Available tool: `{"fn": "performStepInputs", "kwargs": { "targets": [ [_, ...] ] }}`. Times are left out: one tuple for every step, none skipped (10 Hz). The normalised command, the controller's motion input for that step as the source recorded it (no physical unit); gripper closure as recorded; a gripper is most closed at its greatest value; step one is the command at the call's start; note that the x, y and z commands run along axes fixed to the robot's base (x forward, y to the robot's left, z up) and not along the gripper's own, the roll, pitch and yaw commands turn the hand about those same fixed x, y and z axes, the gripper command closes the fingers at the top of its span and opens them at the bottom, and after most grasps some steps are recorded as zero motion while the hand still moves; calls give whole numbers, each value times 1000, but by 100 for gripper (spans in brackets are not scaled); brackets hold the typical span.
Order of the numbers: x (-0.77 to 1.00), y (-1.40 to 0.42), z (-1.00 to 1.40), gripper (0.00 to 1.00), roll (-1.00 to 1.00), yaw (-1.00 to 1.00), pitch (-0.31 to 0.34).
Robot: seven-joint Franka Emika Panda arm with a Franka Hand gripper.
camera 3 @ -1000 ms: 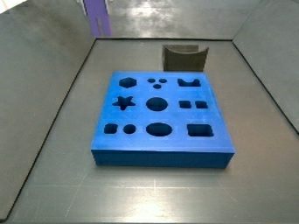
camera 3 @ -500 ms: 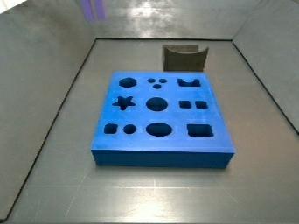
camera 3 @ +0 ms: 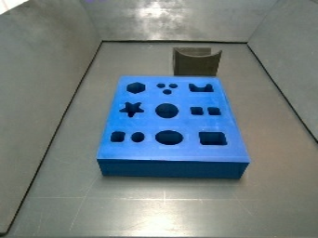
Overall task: Pick up the double-square object. Move up. Rotate the double-square object. Move to above the board. Insert the double-square object.
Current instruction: Move to above the board.
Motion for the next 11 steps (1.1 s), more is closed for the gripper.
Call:
{"fn": "performStepInputs", "kwargs": {
  "targets": [
    [-4, 18, 364, 100, -155, -48, 53],
    [-5, 16, 180, 100, -150, -48, 50],
    [595, -1000, 217, 100, 43, -9, 536],
    [607, -1000, 202, 100, 98, 17, 537],
    [623, -1000, 203, 100, 142, 57, 527],
    [648, -1000, 199, 100, 35, 25, 398],
    [643, -1000, 205, 100, 11, 19, 254],
    [635, -1000, 206, 100, 26, 18, 178],
    [641, -1000, 206, 100, 9, 18, 143],
    [659, -1000, 208, 100, -6, 13, 121],
    [662, -1000, 210, 100, 14, 16, 123]
  ]
}}
